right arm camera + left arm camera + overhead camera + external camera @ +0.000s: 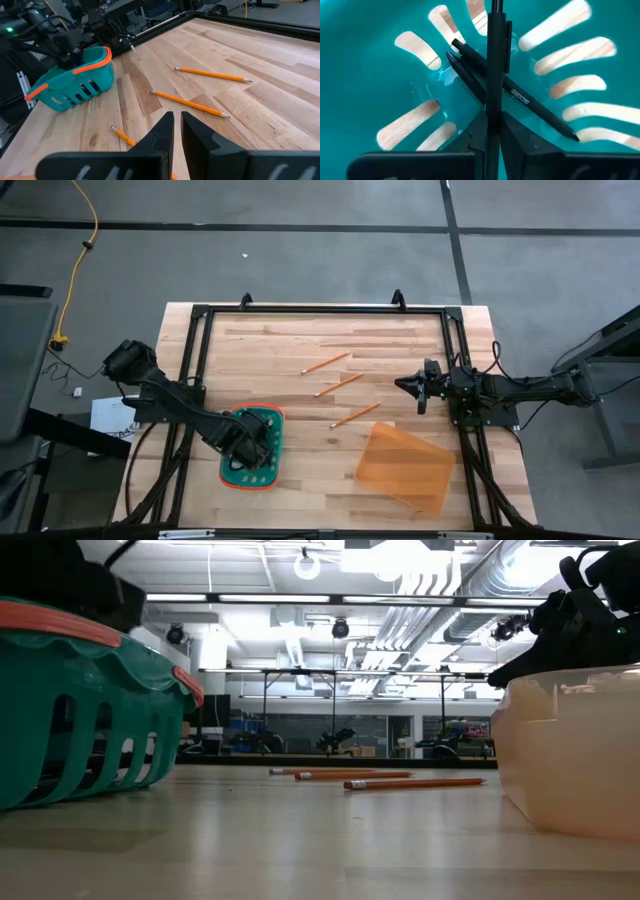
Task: Sort pens & pencils
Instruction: Put the black pen into the green bin
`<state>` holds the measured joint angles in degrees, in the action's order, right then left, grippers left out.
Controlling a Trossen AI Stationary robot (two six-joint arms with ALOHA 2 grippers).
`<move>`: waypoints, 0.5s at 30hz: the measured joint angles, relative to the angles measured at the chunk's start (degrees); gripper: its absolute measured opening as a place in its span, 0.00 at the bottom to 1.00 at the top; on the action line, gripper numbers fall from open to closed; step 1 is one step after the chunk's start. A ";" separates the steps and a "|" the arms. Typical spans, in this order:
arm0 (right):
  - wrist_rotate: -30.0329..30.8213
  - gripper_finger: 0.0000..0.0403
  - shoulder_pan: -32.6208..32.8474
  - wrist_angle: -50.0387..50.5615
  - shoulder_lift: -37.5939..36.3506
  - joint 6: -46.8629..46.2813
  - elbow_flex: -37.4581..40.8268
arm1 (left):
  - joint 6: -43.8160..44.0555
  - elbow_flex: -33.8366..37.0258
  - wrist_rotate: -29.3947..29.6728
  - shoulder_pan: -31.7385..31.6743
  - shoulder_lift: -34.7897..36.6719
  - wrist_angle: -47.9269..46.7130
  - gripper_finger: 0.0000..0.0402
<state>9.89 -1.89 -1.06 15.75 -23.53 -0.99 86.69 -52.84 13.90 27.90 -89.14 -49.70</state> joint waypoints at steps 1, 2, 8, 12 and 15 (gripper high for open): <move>0.02 0.06 -0.02 0.00 0.00 0.00 0.00 | 0.13 0.35 -0.10 -0.26 0.00 0.26 0.06; 0.01 0.06 0.00 0.00 0.00 0.01 0.00 | 0.16 0.60 -0.61 -0.27 0.00 0.32 0.07; 0.02 0.06 0.00 0.00 0.00 0.00 0.00 | 0.16 0.77 -0.84 -0.27 -0.02 0.22 0.10; 0.02 0.06 0.00 0.00 0.00 0.00 0.00 | -0.25 0.77 -0.84 -0.27 -0.02 0.19 0.17; 0.01 0.06 0.00 0.00 0.00 0.00 0.00 | -0.76 0.75 -0.84 -0.27 0.57 -0.02 0.25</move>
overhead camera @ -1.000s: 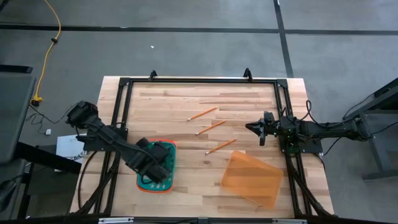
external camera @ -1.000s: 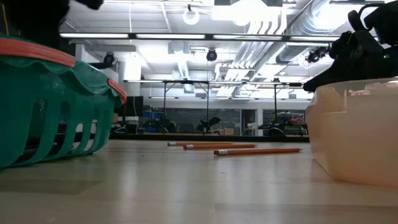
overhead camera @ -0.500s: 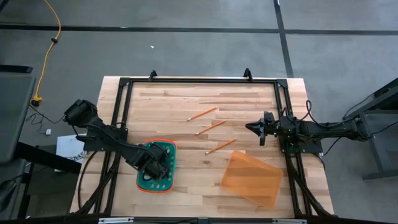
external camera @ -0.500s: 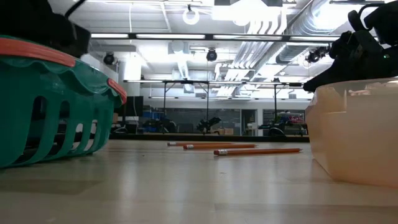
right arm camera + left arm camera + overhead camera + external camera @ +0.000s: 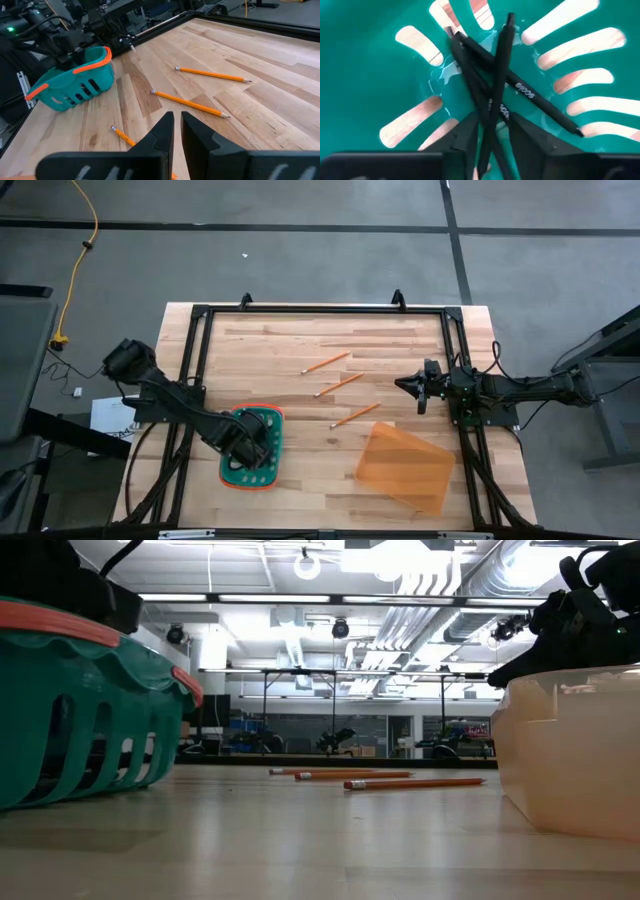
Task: Sort pens & pencils
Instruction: Put the black pen into the green bin, then put the yellow pencil into the orange bin
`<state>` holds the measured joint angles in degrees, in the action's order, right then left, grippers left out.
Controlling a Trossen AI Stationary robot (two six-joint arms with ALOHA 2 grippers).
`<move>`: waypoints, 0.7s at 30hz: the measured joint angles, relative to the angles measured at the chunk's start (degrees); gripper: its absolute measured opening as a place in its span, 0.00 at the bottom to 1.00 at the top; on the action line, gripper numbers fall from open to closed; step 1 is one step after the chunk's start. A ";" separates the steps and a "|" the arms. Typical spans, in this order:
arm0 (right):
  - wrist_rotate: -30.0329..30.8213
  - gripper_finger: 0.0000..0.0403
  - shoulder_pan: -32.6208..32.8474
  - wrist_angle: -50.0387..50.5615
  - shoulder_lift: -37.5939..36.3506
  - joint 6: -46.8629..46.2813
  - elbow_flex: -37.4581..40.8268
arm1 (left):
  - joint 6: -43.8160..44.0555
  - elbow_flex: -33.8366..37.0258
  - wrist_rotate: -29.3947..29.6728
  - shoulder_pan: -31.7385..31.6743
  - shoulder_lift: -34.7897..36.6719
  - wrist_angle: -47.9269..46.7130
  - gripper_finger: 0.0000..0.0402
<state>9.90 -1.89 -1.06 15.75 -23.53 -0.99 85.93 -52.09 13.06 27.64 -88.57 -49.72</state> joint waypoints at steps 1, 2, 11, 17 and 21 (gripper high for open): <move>0.00 0.06 -0.01 0.00 0.00 0.01 0.00 | -0.02 -0.15 0.00 -0.13 0.09 -0.13 0.27; 0.00 0.06 -0.02 0.01 0.00 0.00 0.00 | -0.33 -0.44 -0.02 -0.41 0.25 -1.01 0.30; 0.03 0.06 -0.01 0.00 -0.03 0.00 0.00 | -8.62 -10.20 5.44 -5.06 3.44 -13.51 0.35; 0.01 0.06 0.00 0.00 0.00 0.00 0.00 | -15.64 -12.74 9.52 -10.55 6.82 -20.00 0.29; 0.01 0.06 0.00 0.00 0.00 0.00 0.00 | -20.36 -12.01 11.33 -13.67 10.32 -20.09 0.24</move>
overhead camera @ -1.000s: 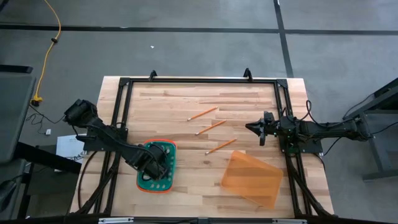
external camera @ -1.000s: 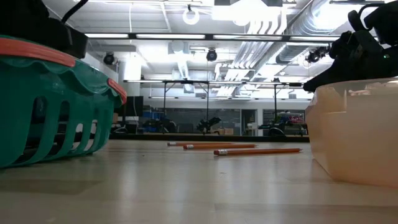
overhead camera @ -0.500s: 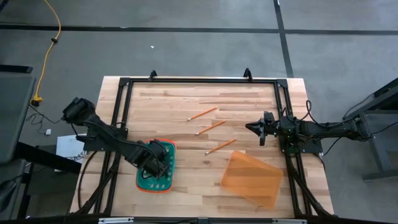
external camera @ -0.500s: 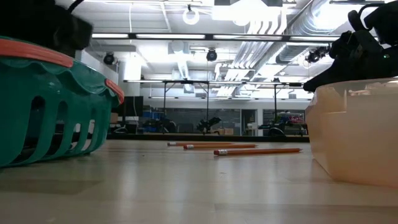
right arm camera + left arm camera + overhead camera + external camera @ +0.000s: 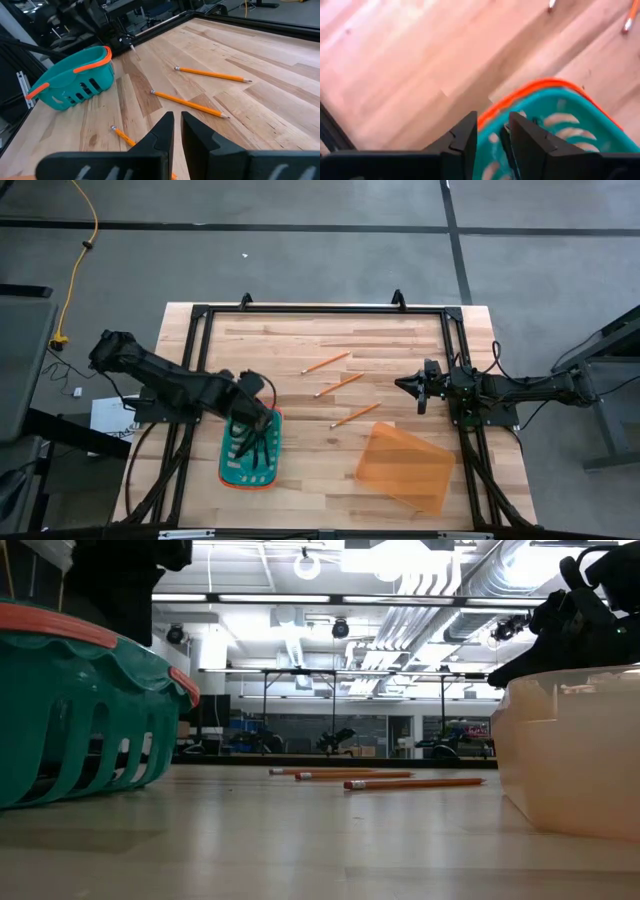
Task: Sort pens & pencils
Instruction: Put the yellow pencil into the orange bin
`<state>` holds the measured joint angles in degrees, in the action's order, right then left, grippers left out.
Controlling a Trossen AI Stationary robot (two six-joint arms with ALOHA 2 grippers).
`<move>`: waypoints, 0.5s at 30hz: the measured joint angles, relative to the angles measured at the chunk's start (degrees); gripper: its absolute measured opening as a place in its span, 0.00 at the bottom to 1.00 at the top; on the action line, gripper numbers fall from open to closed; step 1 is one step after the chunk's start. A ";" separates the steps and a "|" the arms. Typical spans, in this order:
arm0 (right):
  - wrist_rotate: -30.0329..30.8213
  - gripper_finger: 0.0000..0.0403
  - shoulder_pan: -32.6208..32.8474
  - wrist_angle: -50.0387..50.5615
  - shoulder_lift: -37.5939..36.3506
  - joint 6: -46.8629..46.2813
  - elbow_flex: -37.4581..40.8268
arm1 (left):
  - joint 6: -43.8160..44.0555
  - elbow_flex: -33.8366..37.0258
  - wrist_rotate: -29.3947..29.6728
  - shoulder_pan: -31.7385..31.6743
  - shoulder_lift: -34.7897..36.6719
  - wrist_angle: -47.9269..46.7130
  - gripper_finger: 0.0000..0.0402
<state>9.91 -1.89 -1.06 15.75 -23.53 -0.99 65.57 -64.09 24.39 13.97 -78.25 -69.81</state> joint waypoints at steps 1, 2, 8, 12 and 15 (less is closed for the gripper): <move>0.00 0.06 0.00 0.00 0.00 0.00 0.00 | -1.05 0.35 0.51 -0.60 0.93 0.19 0.23; 0.00 0.06 0.00 0.00 0.00 0.00 0.00 | -2.18 0.86 0.87 -1.23 1.98 0.61 0.22; 0.00 0.06 0.00 0.00 0.00 0.00 0.00 | -6.05 7.87 4.08 -3.72 9.66 6.45 0.15; 0.00 0.06 0.00 0.00 0.00 0.00 0.00 | -6.26 15.07 5.52 -5.26 15.73 11.25 0.09; 0.00 0.06 0.00 0.00 0.00 0.00 0.00 | -6.49 20.91 8.37 -6.24 20.34 17.63 0.05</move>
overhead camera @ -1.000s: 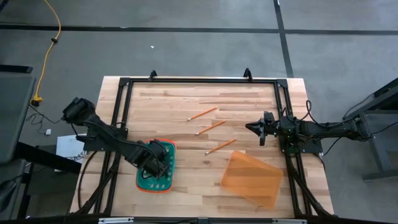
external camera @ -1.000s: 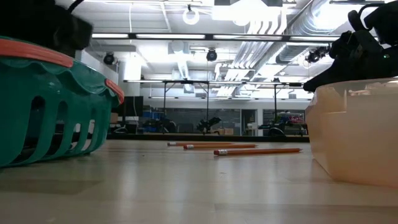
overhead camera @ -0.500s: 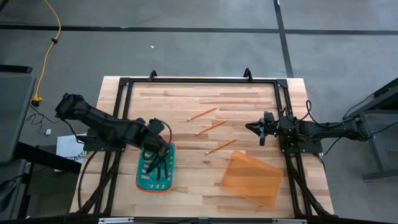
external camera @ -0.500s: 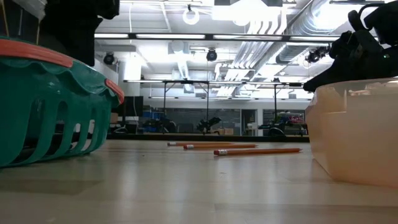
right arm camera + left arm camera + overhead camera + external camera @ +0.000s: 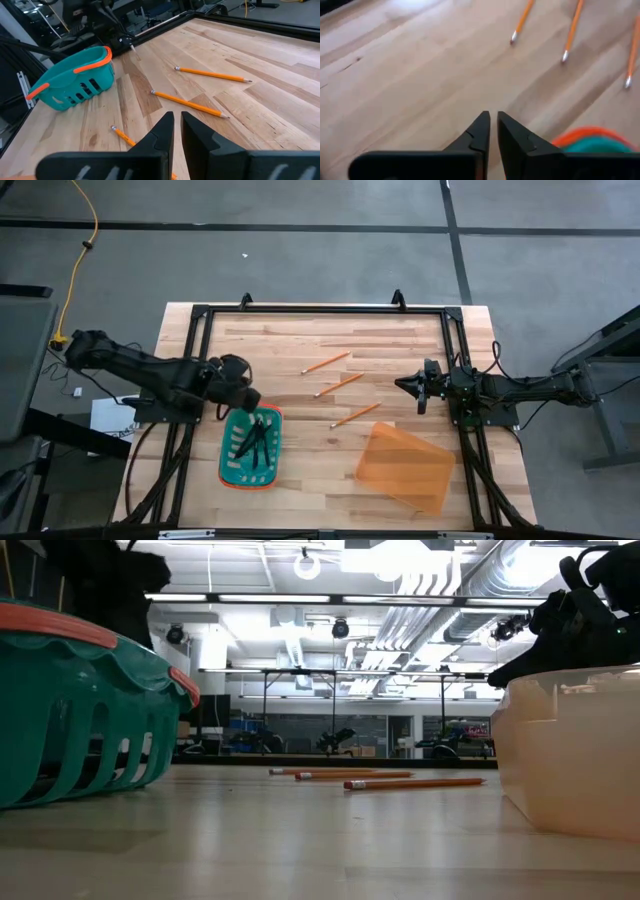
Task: Sort pens & pencils
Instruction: Put the yellow pencil into the orange bin
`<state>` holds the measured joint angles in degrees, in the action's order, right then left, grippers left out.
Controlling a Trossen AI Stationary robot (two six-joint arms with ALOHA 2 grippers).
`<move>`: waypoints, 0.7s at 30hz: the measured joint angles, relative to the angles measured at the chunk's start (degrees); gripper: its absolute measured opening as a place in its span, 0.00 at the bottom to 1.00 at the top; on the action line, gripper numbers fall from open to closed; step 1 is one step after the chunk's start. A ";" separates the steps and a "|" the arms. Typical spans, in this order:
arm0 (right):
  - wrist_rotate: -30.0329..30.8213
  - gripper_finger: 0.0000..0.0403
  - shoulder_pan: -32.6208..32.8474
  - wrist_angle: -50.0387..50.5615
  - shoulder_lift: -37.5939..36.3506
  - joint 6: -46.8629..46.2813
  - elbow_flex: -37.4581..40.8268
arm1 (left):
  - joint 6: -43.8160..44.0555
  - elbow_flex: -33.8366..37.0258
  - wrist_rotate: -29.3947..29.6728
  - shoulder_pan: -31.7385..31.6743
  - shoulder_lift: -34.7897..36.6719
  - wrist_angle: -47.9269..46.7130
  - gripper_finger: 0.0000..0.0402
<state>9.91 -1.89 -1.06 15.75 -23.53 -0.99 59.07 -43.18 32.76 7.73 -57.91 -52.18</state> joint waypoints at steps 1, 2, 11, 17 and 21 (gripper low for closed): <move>0.00 0.06 0.00 0.00 0.00 0.00 0.00 | -0.65 2.03 1.12 -0.04 1.51 3.48 0.04; -0.01 0.06 0.00 0.01 0.00 0.00 0.00 | -1.72 3.93 2.58 -0.02 2.88 7.36 0.03; 0.00 0.06 0.00 0.00 0.00 0.00 0.00 | -26.92 22.12 3.08 -2.58 10.22 54.50 0.00; -0.02 0.06 0.00 0.00 0.00 0.00 0.00 | -37.93 29.72 -5.80 -6.56 13.99 69.87 0.00; 0.00 0.06 0.00 0.00 0.00 0.00 0.00 | -43.22 32.98 -16.18 -9.05 16.88 76.47 0.00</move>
<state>9.91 -1.89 -1.06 15.75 -23.53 -0.99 15.86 -10.21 16.57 -1.32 -41.03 24.29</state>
